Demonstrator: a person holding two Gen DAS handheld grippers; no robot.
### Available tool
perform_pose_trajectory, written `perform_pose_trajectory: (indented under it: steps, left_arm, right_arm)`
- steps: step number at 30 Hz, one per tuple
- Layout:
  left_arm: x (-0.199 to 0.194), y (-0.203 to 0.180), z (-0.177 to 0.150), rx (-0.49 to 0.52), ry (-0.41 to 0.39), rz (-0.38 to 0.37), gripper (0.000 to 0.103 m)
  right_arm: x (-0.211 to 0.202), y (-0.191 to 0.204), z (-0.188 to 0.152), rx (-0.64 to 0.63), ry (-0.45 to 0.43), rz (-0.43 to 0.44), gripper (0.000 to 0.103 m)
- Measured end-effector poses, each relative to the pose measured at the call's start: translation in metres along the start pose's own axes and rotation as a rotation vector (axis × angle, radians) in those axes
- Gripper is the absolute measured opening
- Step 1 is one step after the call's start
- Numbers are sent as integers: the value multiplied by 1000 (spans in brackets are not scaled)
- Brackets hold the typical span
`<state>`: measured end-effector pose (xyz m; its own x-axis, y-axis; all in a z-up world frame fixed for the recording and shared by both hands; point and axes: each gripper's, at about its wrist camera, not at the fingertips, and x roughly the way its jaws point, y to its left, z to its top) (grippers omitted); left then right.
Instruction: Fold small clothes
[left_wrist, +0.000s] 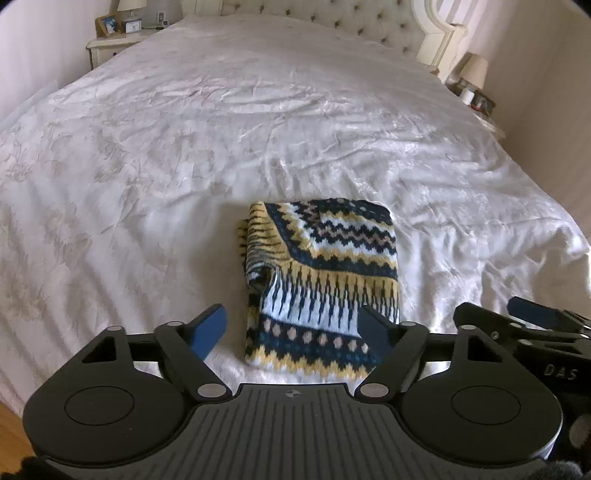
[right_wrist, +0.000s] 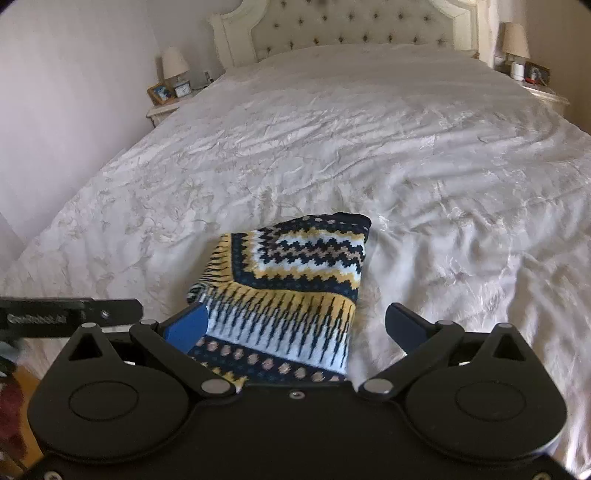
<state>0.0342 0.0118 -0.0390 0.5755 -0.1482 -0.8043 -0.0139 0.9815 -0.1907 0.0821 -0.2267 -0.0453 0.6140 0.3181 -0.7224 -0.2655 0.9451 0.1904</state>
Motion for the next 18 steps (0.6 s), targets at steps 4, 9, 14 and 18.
perform_pose_trajectory:
  steps: [4, 9, 14, 18]
  left_arm:
    - [-12, 0, -8, 28, 1, 35, 75]
    - [-26, -3, -16, 69, -6, 115, 75]
    - [-35, -4, -20, 99, -11, 186, 75]
    - [-40, -10, -26, 139, -11, 240, 75]
  right_arm:
    - [-19, 14, -8, 12, -31, -58, 102]
    - [-36, 31, -16, 9, -50, -123, 101]
    - [-48, 35, -22, 64, -46, -87, 99]
    - [-58, 42, -27, 52, -55, -124, 95]
